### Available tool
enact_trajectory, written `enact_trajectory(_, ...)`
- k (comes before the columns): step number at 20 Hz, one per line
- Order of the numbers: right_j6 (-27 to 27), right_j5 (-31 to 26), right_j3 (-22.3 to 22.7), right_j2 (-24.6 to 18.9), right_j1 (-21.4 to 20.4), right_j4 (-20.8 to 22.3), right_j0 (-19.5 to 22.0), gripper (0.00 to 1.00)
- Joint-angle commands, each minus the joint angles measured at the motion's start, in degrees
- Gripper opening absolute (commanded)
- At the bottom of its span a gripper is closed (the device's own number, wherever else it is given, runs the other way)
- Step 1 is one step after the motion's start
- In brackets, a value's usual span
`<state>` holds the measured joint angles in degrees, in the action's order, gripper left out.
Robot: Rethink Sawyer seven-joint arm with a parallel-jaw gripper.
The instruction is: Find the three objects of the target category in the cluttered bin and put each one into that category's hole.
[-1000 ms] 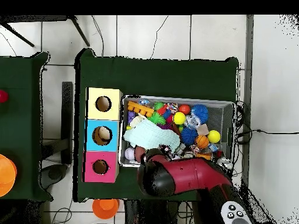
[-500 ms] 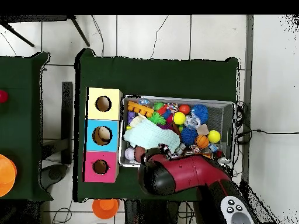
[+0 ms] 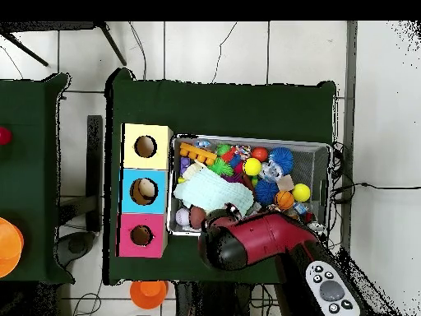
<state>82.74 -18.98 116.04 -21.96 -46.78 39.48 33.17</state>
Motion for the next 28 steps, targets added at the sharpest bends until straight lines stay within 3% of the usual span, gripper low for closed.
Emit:
enact_trajectory(1,0.0,2.6,-5.3,-0.6,3.5,6.0,0.2,1.00)
enact_trajectory(6,1.1,3.1,-5.7,0.3,4.4,8.0,-0.3,1.00)
enact_trajectory(10,2.7,3.7,-8.4,2.9,8.2,10.9,-2.0,1.00)
enact_trajectory(13,5.4,7.1,-11.3,5.8,12.2,13.7,-4.4,1.00)
enact_trajectory(18,6.0,8.7,-13.5,8.8,15.5,15.7,-6.4,1.00)
enact_trajectory(23,5.9,10.8,-15.7,10.5,18.9,15.6,-7.3,1.00)
enact_trajectory(28,4.1,10.1,-14.9,10.4,18.5,14.8,-6.8,1.00)
